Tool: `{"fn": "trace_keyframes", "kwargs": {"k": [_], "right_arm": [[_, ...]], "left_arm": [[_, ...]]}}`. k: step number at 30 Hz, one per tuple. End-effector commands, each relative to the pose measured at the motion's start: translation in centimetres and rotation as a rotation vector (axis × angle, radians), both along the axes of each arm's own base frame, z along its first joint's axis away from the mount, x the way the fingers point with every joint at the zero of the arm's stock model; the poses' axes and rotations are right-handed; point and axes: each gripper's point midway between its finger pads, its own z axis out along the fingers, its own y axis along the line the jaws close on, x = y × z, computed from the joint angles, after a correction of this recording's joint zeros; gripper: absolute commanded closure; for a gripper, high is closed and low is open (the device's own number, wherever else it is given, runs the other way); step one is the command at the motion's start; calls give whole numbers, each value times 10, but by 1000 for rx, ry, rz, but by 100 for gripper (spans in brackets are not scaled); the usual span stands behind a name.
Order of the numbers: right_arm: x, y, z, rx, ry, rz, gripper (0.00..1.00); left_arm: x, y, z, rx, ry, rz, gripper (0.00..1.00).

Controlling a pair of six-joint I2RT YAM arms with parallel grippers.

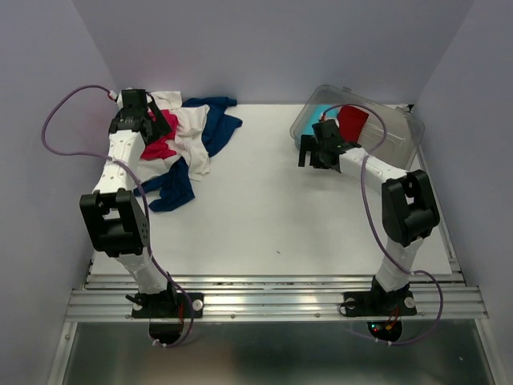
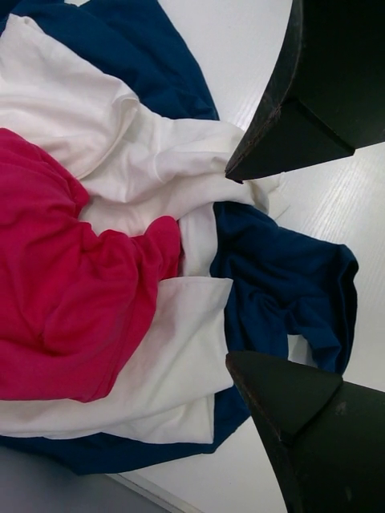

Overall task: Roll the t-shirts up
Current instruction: Move the bin to the center of the board.

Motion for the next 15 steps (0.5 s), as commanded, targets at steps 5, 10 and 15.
{"fn": "trace_keyframes", "kwargs": {"k": [5, 10, 15], "right_arm": [[38, 0, 29, 18, -110, -9, 0], [46, 10, 32, 43, -115, 27, 0], [38, 25, 38, 104, -105, 99, 0]], "left_arm": [[18, 10, -1, -4, -6, 17, 1], [24, 9, -7, -14, 3, 7, 1], [32, 17, -7, 2, 7, 29, 1]]}}
